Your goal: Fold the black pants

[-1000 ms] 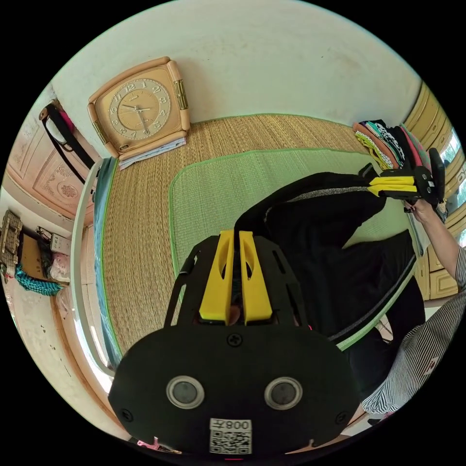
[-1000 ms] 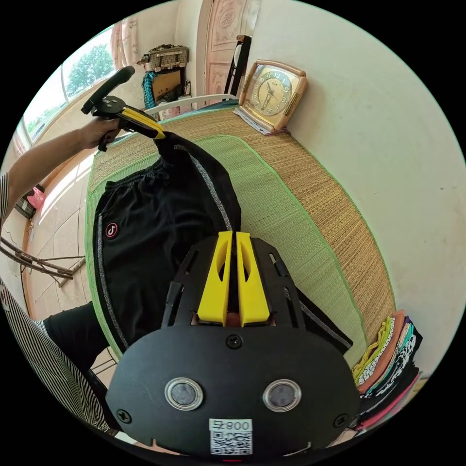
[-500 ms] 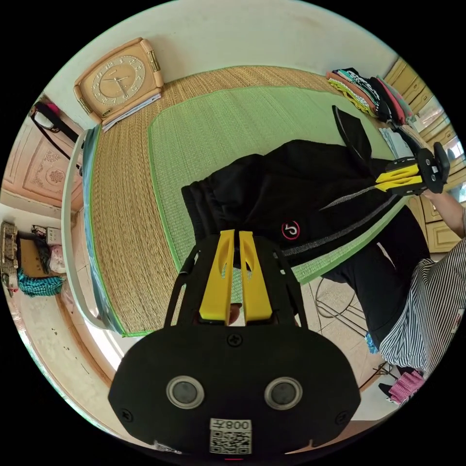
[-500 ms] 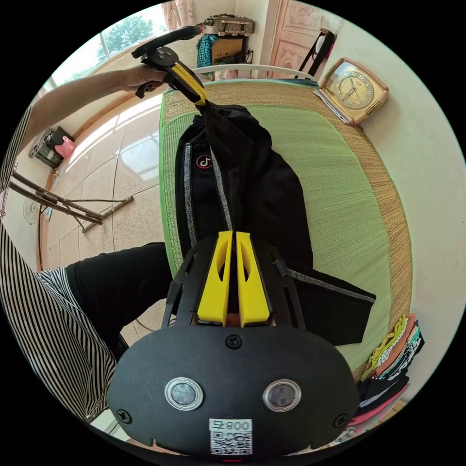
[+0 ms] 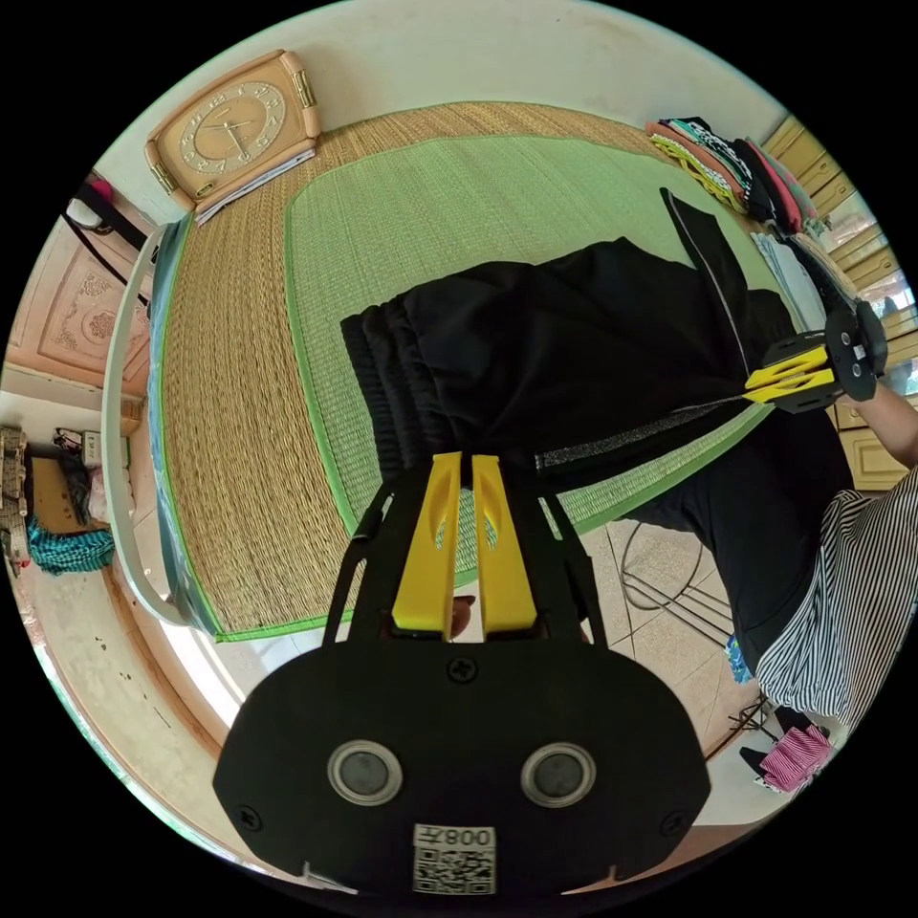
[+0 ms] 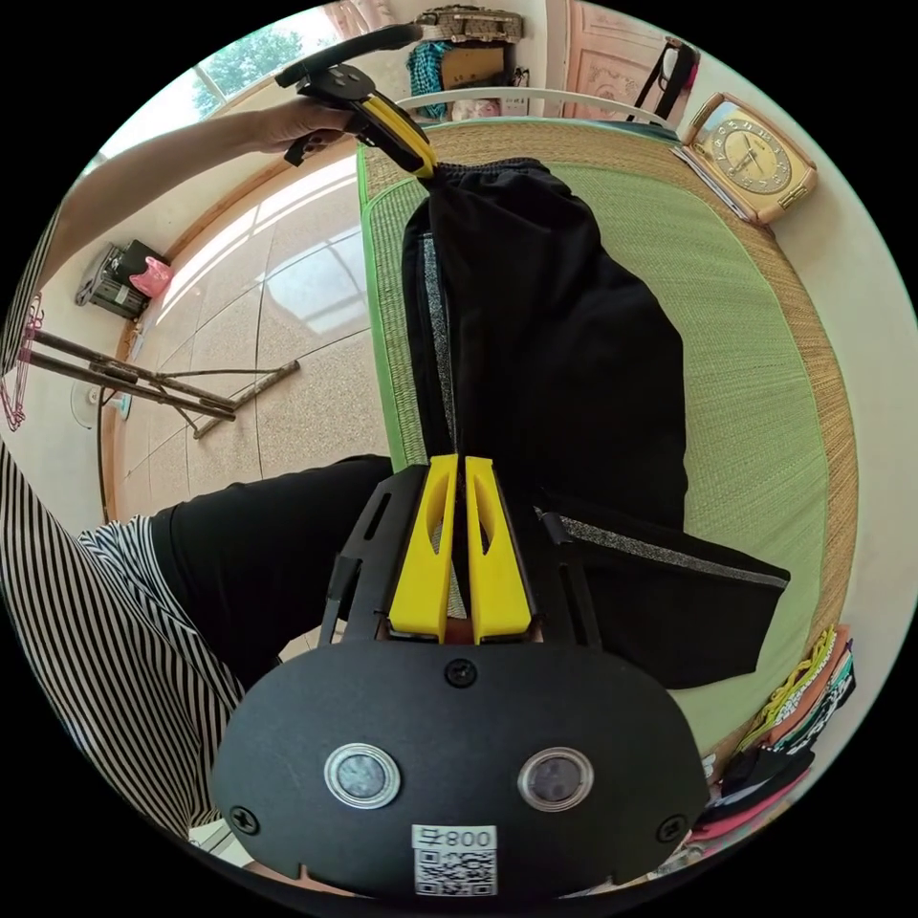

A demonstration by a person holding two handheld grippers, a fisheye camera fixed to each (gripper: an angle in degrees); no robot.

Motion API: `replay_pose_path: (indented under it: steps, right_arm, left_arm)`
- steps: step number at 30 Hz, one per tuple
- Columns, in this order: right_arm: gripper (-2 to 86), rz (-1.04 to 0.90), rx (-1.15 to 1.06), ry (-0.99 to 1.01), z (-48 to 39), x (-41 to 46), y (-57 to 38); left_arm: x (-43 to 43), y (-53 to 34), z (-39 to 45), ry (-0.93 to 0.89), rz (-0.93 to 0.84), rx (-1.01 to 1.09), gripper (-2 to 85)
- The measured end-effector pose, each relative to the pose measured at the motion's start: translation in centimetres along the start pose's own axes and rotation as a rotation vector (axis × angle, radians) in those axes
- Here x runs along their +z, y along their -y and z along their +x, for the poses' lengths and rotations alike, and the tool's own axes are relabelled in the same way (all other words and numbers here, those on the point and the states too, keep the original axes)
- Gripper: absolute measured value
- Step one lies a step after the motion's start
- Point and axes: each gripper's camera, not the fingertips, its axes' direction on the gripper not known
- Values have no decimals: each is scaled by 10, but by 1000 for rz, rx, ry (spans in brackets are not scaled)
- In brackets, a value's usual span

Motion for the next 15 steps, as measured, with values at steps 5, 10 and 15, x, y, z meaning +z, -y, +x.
replay_pose_path:
  steps: [5, 10, 15]
  right_arm:
    - [6, -39, -8, 14, 1, 21, 5]
    - [7, -40, 2, 34, 12, 26, 7]
    - [8, -37, 1, 18, 15, 26, 6]
  left_arm:
    - [16, -12, 7, 15, -19, 7, 11]
    - [27, -27, 9, 3, -10, -18, 11]
    - [29, -48, 7, -13, 25, -54, 13]
